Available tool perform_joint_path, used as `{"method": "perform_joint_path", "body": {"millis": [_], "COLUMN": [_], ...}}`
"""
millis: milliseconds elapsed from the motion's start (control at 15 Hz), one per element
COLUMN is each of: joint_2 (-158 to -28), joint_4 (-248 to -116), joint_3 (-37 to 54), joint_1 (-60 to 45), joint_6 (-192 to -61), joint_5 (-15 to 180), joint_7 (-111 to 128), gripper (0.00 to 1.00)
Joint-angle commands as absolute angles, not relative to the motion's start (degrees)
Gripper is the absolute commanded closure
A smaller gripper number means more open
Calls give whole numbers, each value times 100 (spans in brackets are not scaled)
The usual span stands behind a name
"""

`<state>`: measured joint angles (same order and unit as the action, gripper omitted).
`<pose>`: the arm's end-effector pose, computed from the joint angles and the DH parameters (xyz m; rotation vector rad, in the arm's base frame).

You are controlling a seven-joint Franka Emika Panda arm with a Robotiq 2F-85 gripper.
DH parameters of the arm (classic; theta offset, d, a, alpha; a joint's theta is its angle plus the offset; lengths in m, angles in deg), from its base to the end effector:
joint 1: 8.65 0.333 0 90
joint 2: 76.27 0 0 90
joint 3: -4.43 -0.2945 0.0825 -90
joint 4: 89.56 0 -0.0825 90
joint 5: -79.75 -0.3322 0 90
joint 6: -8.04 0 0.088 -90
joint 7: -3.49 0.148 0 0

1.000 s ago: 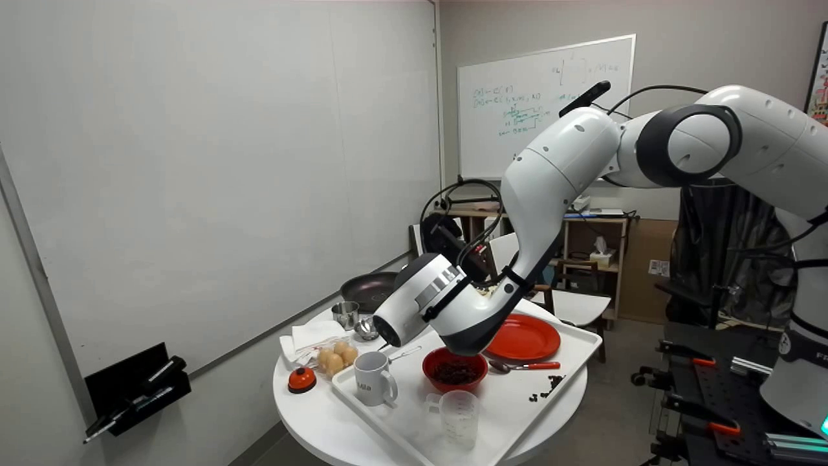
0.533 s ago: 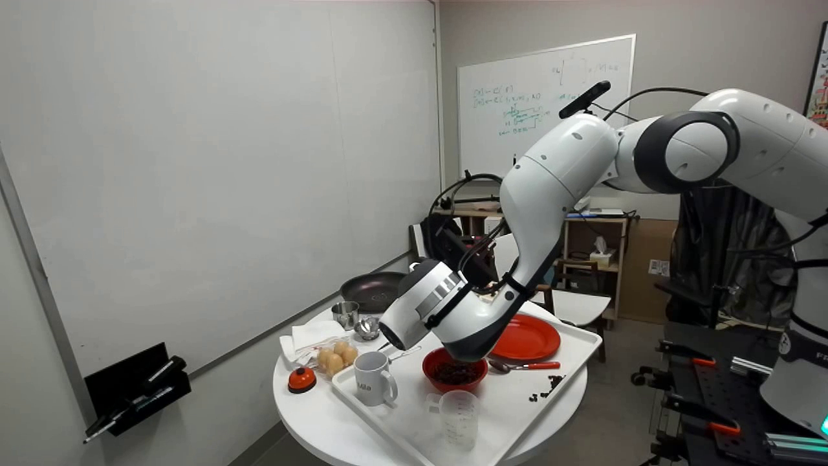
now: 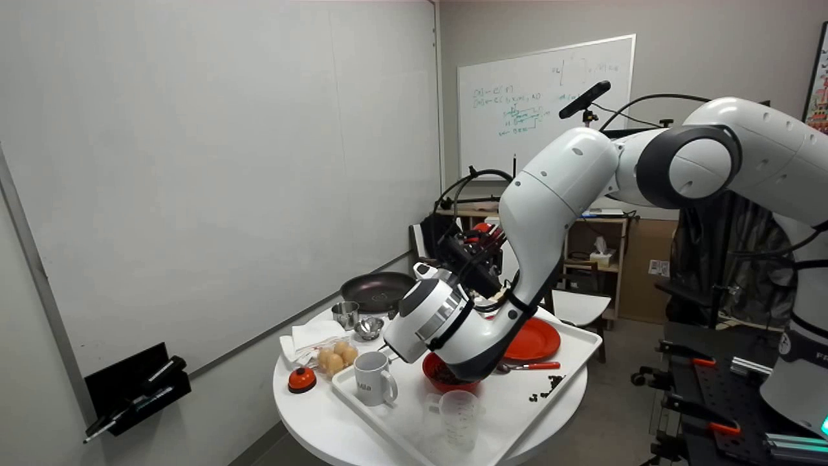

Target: Pour the contents in the red mug into the red bowl

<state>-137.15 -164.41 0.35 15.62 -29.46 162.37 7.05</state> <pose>0.5425 0.0965 0.2462 1.0993 0.1727 -0.8333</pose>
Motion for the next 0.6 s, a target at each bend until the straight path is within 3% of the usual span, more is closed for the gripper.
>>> {"method": "perform_joint_path", "body": {"millis": [0,533], "joint_2": [-13884,-13609], "joint_4": [-16183,-16371], "joint_3": [12,-368], "joint_1": [1584,1196], "joint_6": [-2767,-4125], "joint_5": [16437,16144], "joint_7": [632,502], "gripper": [96,96]}}
